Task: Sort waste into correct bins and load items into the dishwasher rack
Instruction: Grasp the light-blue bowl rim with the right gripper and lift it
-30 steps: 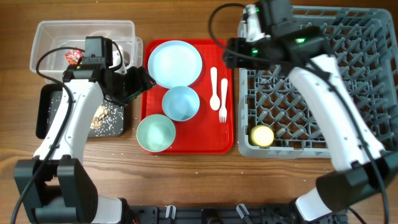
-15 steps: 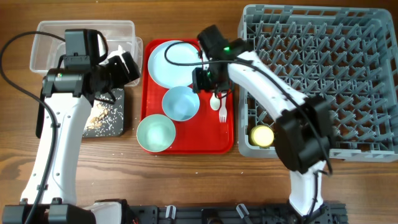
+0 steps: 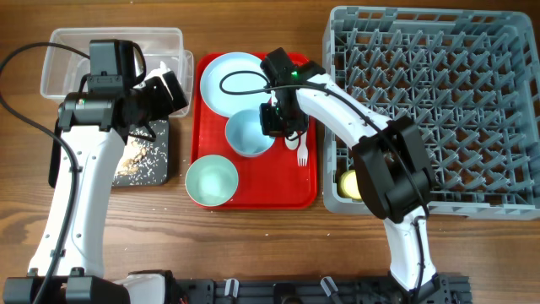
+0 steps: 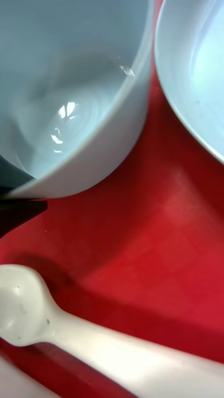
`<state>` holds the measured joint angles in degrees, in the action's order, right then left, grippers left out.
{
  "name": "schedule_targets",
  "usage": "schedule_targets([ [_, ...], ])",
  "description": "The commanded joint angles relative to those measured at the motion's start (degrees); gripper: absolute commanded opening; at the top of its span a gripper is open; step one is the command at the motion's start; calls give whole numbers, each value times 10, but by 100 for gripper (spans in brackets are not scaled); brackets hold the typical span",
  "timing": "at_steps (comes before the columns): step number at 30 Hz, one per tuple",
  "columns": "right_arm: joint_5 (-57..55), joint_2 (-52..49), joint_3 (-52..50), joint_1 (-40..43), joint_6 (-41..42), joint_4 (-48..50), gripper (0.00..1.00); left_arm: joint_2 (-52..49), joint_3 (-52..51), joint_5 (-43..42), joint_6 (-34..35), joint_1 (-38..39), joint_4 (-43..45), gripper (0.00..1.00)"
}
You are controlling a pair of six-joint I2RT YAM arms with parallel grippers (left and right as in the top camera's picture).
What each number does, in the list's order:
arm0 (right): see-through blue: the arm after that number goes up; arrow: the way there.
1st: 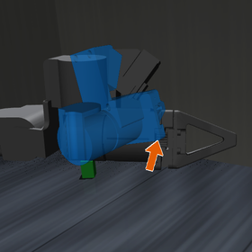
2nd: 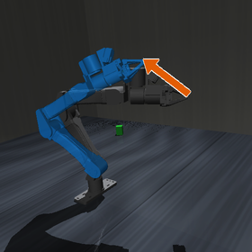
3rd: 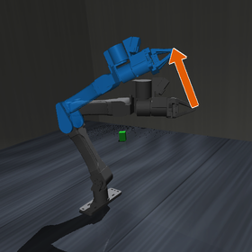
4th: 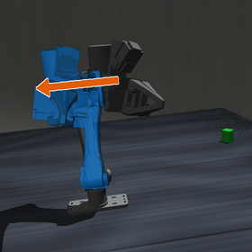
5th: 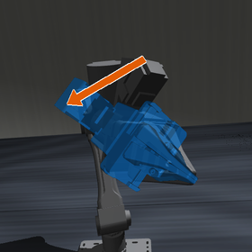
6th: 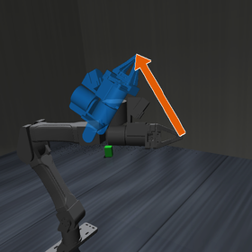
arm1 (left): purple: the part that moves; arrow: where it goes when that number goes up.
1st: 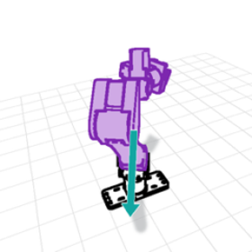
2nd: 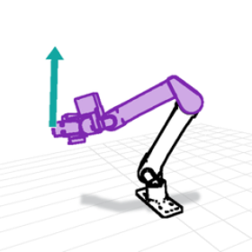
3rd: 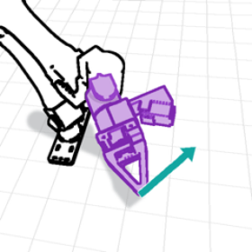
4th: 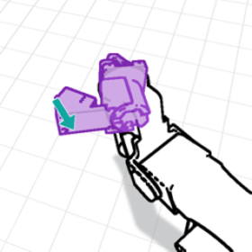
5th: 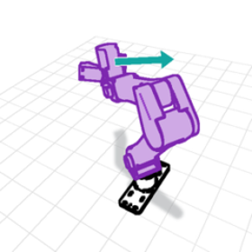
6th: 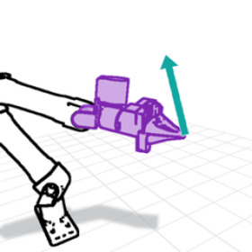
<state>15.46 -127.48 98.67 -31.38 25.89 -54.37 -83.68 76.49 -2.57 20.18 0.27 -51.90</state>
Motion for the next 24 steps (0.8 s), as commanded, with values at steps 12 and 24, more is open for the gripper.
schedule_targets([
  [12,-70,196,11,70,-30,-33,4,0,6,12,-5,2,-1,100],
  [24,-237,297,60,143,-47,-52,4,0,6,12,-5,2,-1,100],
])
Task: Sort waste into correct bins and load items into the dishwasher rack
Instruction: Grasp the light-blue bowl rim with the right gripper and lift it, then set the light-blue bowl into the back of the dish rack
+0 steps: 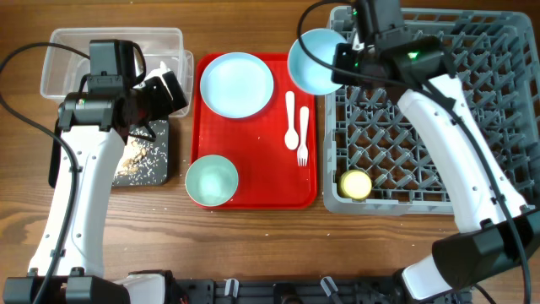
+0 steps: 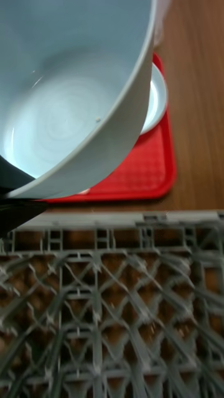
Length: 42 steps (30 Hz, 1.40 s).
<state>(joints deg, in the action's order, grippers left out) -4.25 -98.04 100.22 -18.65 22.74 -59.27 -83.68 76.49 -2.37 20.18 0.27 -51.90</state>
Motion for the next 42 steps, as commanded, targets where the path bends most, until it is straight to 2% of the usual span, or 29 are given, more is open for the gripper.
schedule_targets([
  [1,-44,3,52,17,-16,-2,4,0,6,10,-5,2,-1,100],
  [9,-201,-9,108,18,-16,18,4,0,6,10,-5,2,-1,100],
  [18,-482,-96,108,19,-54,98,4,0,6,10,-5,2,-1,100],
  [24,-521,-190,108,19,-169,164,4,0,6,10,-5,2,-1,100],
  [28,-621,-238,107,19,-179,166,4,0,6,9,-5,2,-1,100],
  [42,-628,-282,106,18,-194,211,4,0,6,9,-5,2,-1,100],
])
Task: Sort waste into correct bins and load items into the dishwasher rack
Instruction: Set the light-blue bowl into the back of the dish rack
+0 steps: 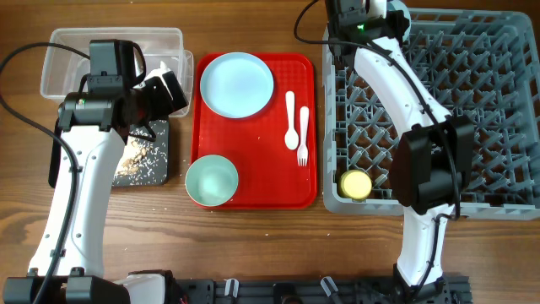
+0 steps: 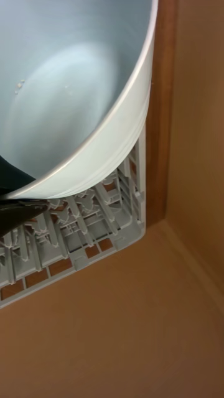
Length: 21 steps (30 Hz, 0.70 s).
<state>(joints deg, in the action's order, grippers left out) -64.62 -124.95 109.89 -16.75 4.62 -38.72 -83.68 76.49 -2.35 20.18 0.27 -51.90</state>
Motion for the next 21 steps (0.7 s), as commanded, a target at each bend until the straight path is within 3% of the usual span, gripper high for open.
schedule_targets([
  [1,-24,-15,9,-2,-17,7,4,0,6,9,-5,2,-1,100],
  [21,-20,-31,1,-20,-46,14,4,0,6,9,-5,2,-1,100],
])
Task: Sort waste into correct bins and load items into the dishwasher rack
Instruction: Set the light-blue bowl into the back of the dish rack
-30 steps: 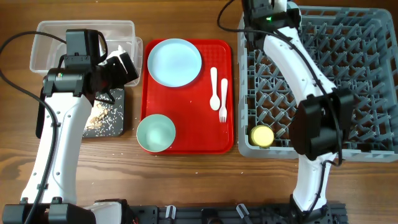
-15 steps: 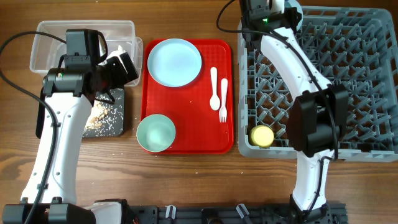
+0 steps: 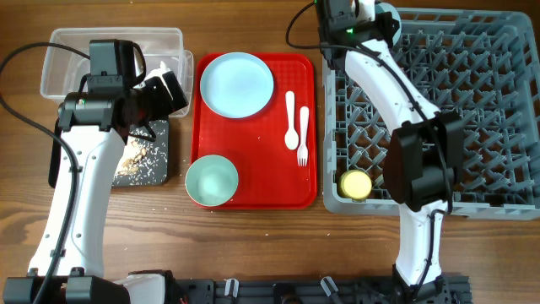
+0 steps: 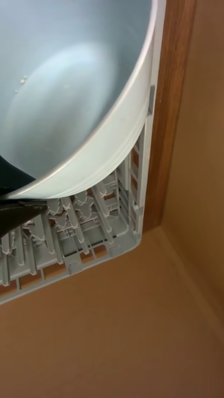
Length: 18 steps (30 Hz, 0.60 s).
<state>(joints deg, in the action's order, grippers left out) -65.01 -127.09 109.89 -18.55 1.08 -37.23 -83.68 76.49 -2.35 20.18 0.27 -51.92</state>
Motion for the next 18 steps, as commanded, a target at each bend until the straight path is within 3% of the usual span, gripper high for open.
schedule_targets([
  [1,-16,-10,1,-2,-11,-1,4,0,6,9,-5,2,0,100],
  [18,-57,-20,-9,2,-42,38,5,0,6,9,-5,2,0,100],
])
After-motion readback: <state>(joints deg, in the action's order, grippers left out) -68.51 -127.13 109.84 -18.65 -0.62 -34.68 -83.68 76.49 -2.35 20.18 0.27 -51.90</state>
